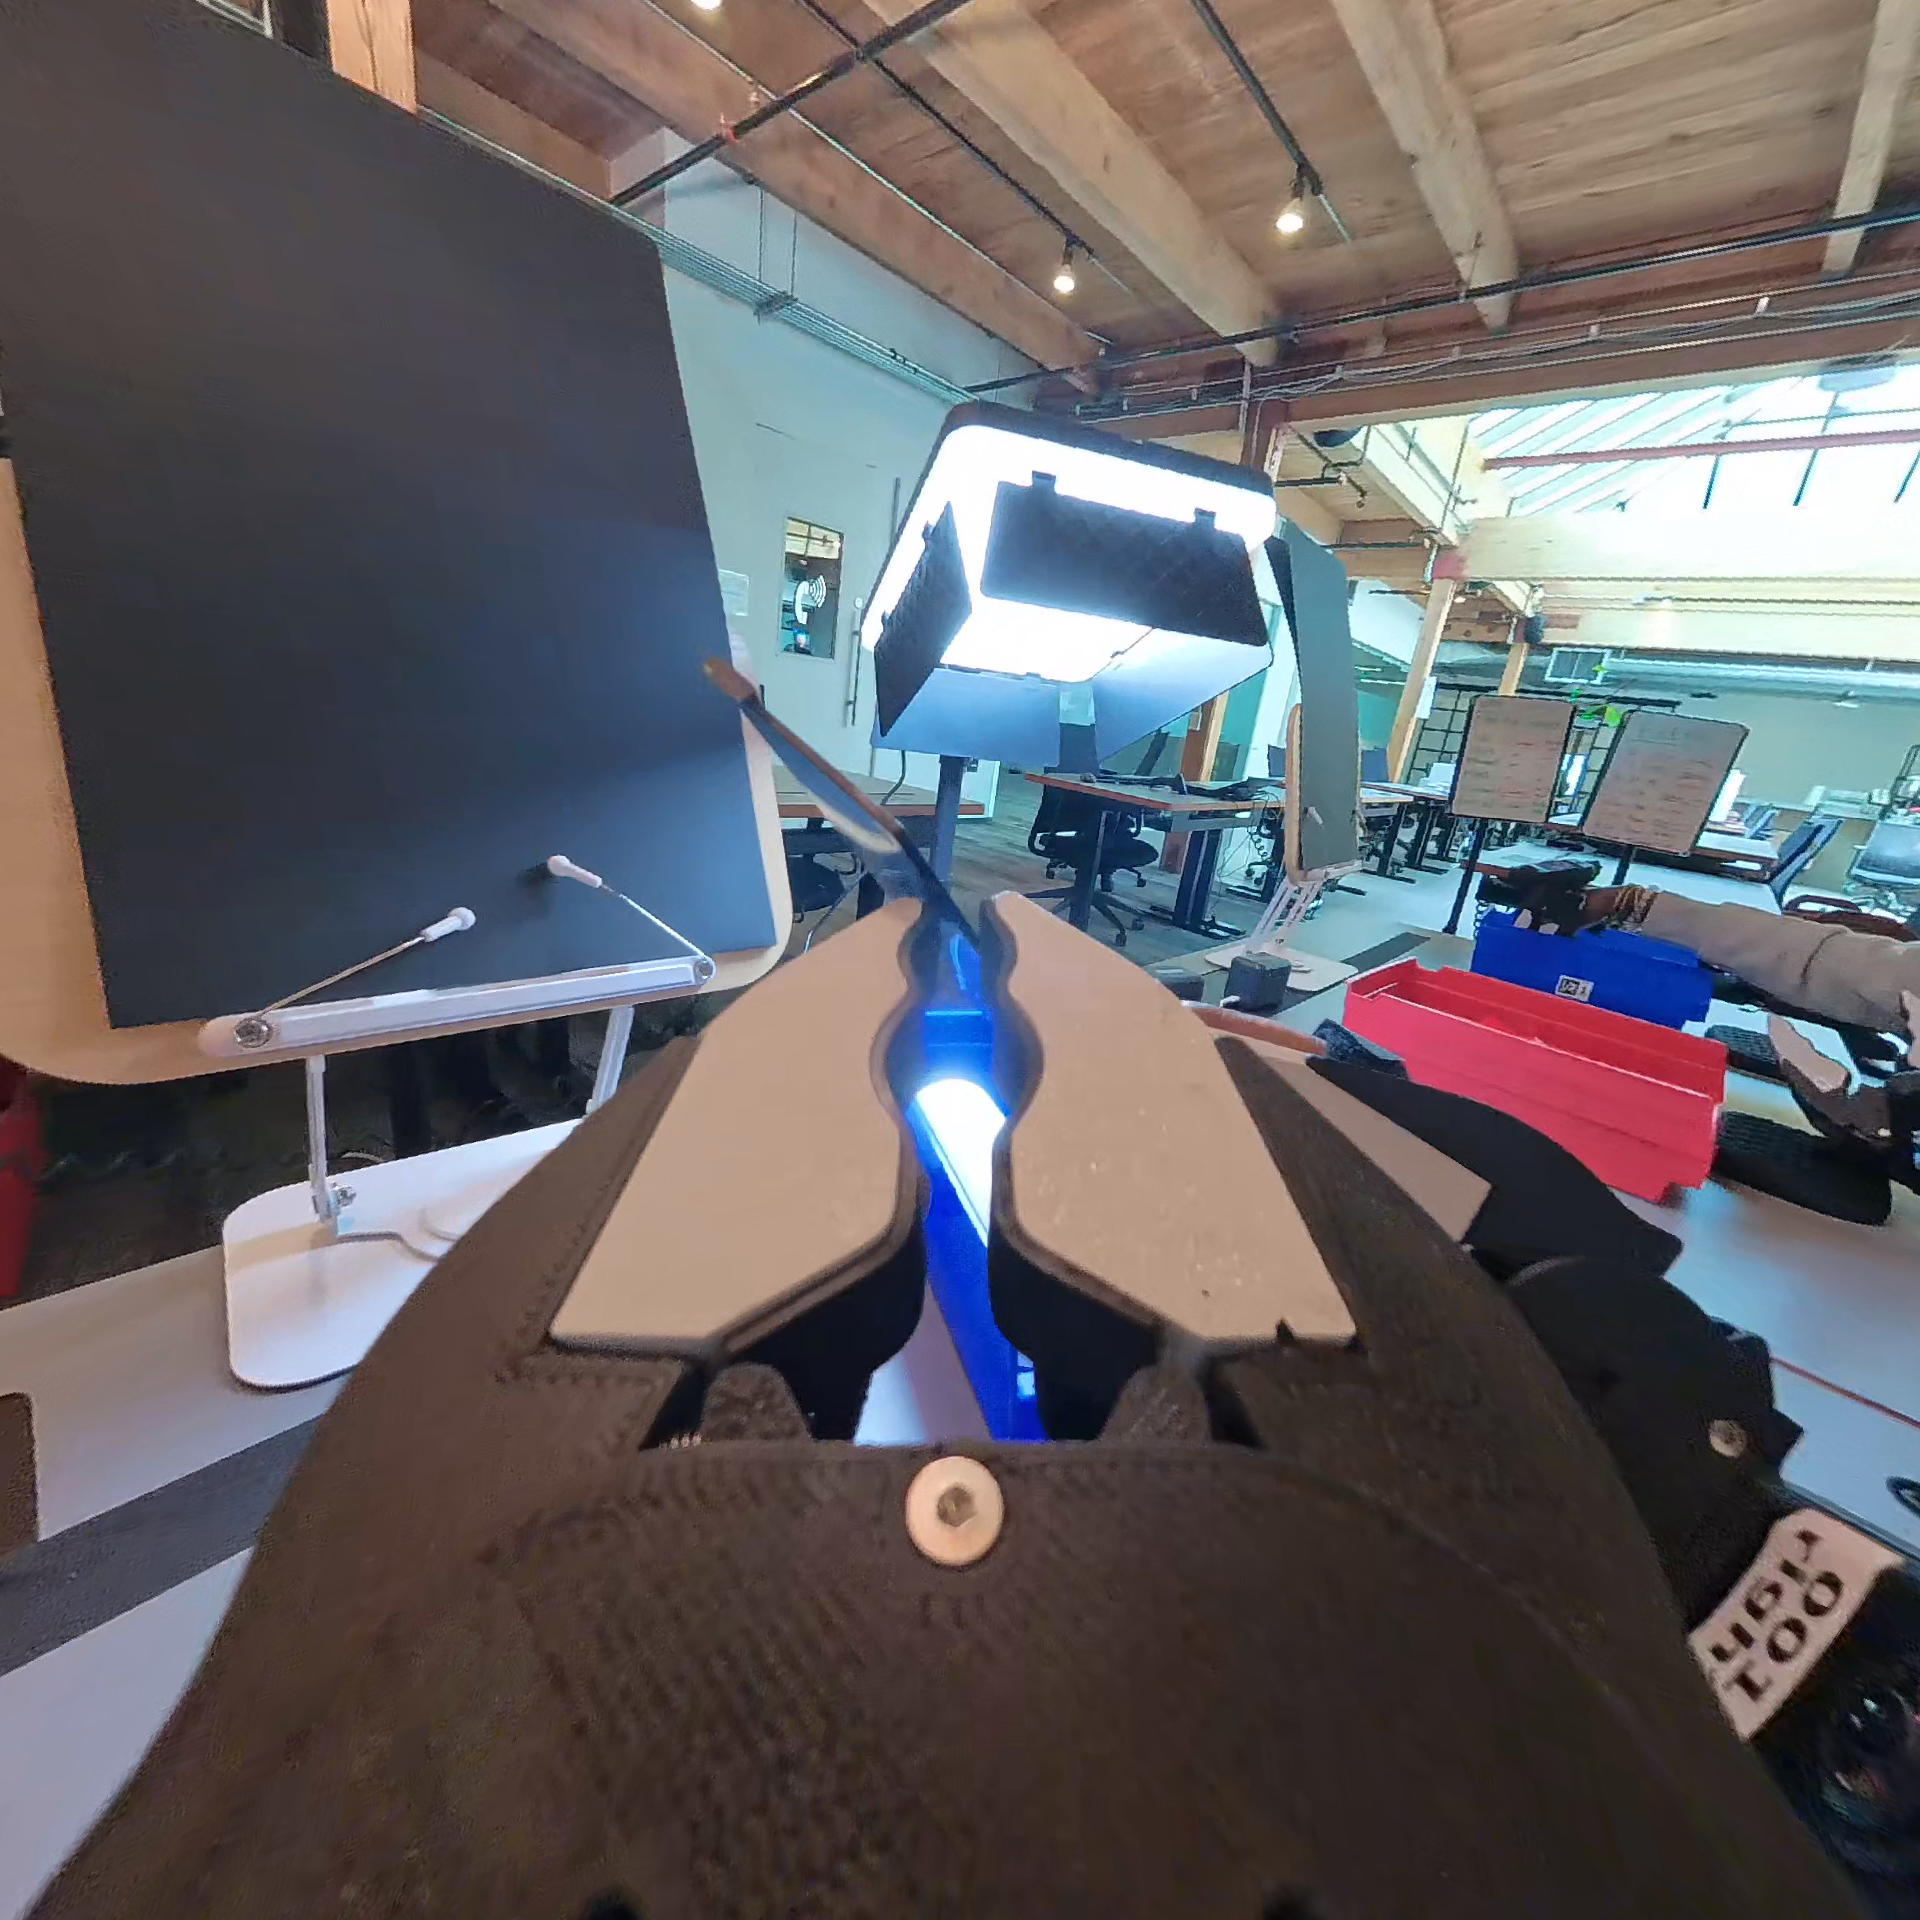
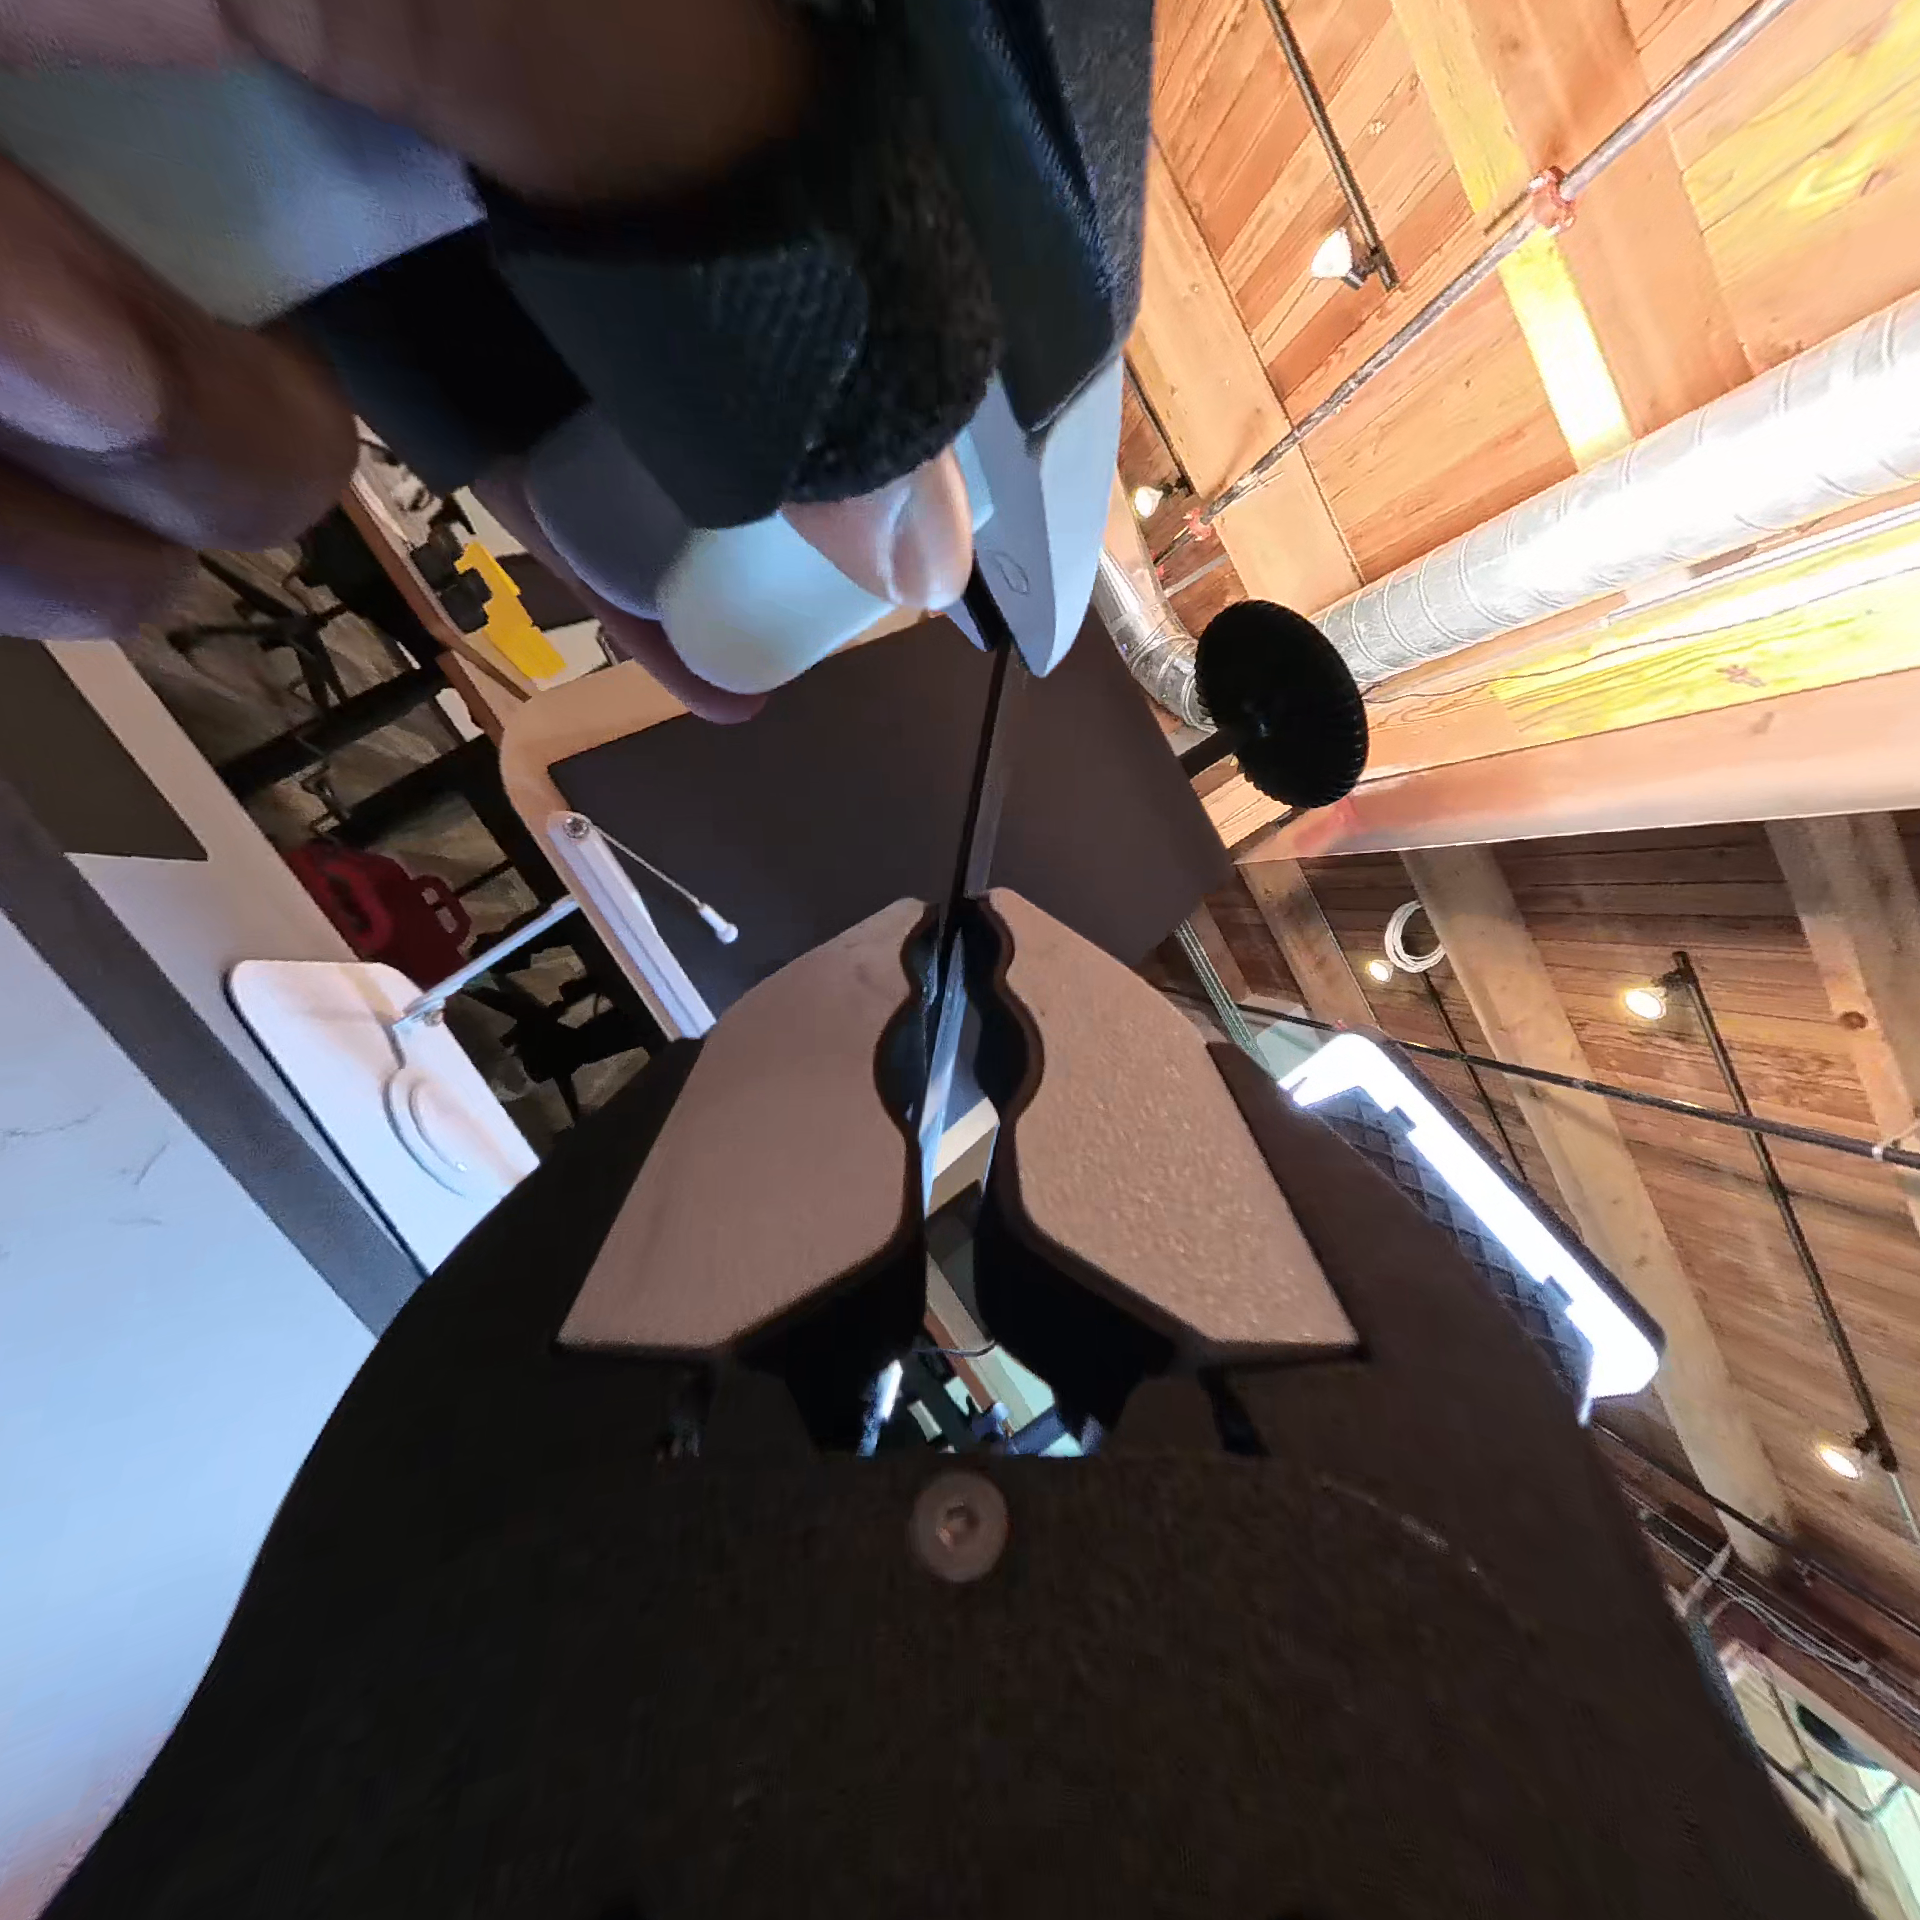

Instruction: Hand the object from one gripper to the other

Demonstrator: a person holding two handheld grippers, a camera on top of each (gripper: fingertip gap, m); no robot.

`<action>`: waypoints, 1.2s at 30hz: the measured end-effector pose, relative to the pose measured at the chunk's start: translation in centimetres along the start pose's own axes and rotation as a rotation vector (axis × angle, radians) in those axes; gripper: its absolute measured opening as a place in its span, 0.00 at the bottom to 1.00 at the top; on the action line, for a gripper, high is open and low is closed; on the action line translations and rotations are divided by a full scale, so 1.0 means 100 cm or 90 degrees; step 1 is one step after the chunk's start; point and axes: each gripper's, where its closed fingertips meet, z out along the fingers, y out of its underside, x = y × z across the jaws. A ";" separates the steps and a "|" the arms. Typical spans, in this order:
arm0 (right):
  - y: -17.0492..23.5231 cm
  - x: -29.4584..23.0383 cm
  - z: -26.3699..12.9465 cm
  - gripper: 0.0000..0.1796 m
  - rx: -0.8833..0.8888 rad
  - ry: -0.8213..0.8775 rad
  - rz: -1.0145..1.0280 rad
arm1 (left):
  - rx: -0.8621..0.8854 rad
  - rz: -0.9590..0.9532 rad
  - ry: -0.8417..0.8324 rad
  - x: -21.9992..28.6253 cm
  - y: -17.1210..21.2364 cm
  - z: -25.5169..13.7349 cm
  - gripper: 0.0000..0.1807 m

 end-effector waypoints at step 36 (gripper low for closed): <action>-0.028 0.025 -0.053 0.01 0.166 -0.559 0.443 | -0.212 0.200 0.340 0.039 0.010 -0.044 0.08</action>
